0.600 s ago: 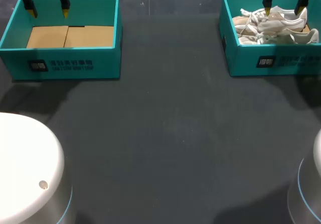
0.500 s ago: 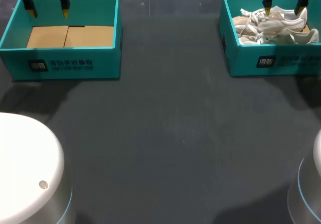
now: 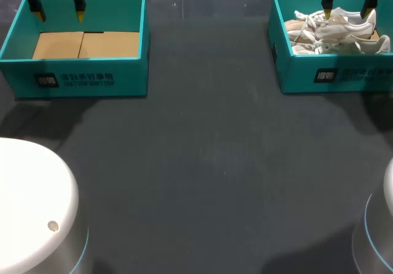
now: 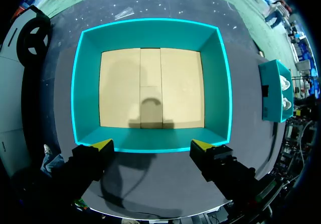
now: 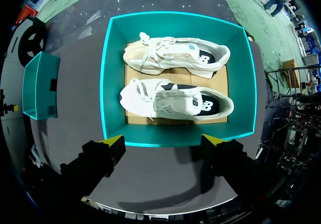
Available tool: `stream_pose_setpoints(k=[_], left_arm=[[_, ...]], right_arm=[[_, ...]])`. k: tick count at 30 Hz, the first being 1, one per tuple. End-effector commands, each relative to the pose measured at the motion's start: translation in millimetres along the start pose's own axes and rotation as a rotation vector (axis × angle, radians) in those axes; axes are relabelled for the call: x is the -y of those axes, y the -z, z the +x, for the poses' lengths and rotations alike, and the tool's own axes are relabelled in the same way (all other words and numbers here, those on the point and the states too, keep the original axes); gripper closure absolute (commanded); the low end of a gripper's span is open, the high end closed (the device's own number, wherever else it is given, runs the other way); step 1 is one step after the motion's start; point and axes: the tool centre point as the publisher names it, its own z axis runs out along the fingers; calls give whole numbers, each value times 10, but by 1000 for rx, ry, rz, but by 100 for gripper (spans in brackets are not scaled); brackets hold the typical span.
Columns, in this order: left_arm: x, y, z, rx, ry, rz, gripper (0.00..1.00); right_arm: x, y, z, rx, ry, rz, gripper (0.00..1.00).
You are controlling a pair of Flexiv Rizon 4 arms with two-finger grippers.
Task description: Take the shoe out of the shoebox, open the shoe tongue, remove and reinsert the insole, then place the shoe into the shoebox
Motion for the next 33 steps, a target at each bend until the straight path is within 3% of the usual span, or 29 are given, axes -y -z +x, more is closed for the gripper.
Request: stream_pose_setpoints(k=[1, 15, 33], left_arm=[[1, 0, 0, 0, 0, 0, 0], [1, 0, 0, 0, 0, 0, 0], [1, 0, 0, 0, 0, 0, 0]], right_arm=[[3, -17, -16, 18, -1, -6, 0], [-27, -186, -616, 81, -41, -37, 0], [-170, -679, -1280, 128, -61, -20, 3]])
